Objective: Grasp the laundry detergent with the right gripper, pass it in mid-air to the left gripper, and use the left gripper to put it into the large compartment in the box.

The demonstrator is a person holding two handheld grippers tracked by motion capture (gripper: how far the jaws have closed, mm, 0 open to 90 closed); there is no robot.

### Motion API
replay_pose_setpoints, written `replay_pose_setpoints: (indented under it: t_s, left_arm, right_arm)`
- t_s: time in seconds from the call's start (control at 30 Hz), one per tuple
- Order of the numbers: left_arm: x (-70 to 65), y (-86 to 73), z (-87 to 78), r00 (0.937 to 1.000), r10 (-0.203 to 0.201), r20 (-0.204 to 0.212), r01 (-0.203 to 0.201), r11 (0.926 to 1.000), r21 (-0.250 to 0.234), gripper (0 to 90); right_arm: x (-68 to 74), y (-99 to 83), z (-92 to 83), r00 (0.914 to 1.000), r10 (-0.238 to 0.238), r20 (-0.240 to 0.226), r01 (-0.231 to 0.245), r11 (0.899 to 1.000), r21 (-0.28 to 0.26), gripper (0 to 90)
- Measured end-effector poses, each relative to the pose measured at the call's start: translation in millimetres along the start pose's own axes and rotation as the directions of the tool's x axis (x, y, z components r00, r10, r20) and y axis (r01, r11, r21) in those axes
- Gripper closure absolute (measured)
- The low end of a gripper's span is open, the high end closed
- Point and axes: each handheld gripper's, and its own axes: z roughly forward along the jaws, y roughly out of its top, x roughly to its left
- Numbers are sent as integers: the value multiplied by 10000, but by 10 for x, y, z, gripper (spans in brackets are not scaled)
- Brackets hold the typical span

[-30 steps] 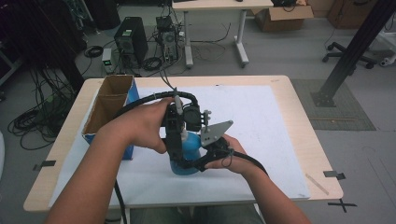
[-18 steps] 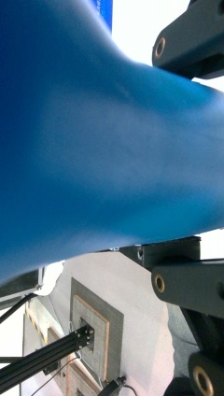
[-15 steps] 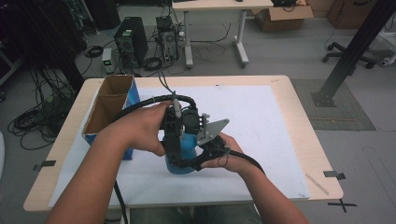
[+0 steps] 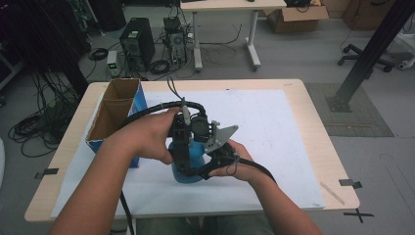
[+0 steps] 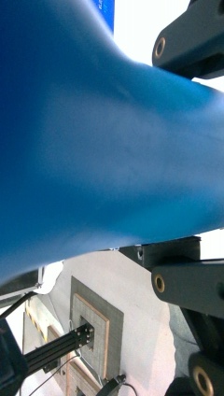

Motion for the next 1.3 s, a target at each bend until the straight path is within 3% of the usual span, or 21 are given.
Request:
replay_pose_setpoints:
  t_s: [1.3]
  left_arm:
    - [0,-26,24,9999,109,-66,-109,9999,-24,258]
  right_arm:
    - [-2,1,36,10000,-11,-1,11,10000,-35,435]
